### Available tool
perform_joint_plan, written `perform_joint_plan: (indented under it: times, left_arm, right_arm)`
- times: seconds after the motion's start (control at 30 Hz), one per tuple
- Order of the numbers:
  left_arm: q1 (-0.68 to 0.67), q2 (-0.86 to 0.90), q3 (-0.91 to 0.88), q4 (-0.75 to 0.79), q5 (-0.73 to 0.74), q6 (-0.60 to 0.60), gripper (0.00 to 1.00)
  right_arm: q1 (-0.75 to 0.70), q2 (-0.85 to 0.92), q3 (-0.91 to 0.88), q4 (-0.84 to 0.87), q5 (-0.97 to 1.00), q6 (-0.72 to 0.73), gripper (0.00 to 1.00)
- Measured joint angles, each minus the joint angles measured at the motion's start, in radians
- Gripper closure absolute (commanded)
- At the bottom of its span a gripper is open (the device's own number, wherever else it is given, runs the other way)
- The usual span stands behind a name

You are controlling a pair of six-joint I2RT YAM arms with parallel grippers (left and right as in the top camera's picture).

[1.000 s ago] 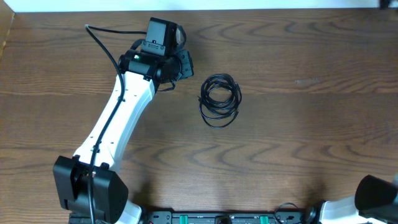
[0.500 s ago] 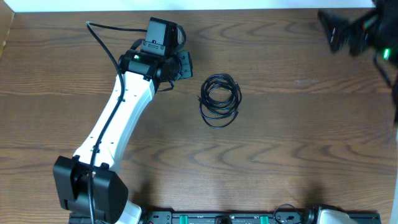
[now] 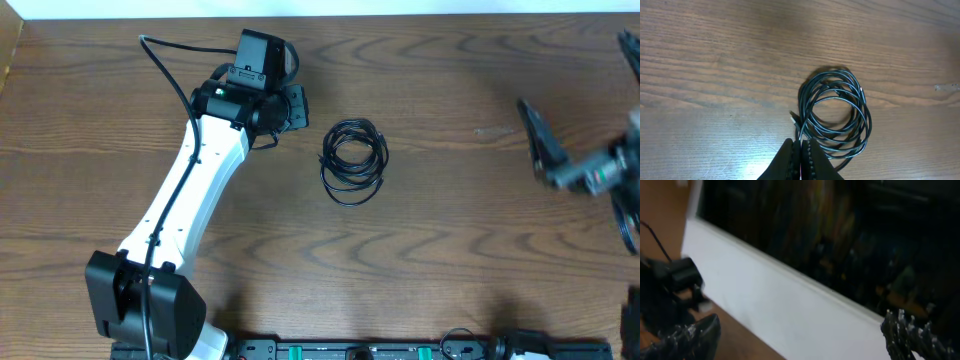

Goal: Untangle cables

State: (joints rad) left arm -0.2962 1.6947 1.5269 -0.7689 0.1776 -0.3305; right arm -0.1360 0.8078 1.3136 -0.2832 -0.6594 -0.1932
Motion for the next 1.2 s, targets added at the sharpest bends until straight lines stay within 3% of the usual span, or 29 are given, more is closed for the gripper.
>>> perform_joint_plan:
  times: [0.23, 0.33, 0.63, 0.87, 1.0, 1.2]
  left_arm:
    - [0.0, 0.0, 0.0, -0.001, 0.0, 0.018, 0.92]
    - [0.0, 0.0, 0.0, 0.003, 0.0, 0.026, 0.92]
    - [0.0, 0.0, 0.0, 0.021, 0.0, 0.04, 0.92]
    - [0.0, 0.0, 0.0, 0.06, 0.0, 0.04, 0.91]
    - [0.0, 0.0, 0.0, 0.103, -0.001, 0.044, 0.84]
    - [0.0, 0.0, 0.0, 0.154, -0.001, 0.043, 0.84]
  right_arm:
    - [0.008, -0.048, -0.034, -0.272, -0.061, 0.035, 0.01]
    - [0.008, -0.036, -0.129, -0.294, -0.054, 0.007, 0.01]
    - [0.008, 0.084, -0.387, -0.078, -0.01, -0.016, 0.01]
    - [0.008, 0.252, -0.408, -0.007, 0.081, -0.006, 0.01]
    - [0.008, 0.306, -0.414, 0.07, 0.084, -0.008, 0.01]
    - [0.008, 0.309, -0.414, 0.126, 0.084, -0.116, 0.01]
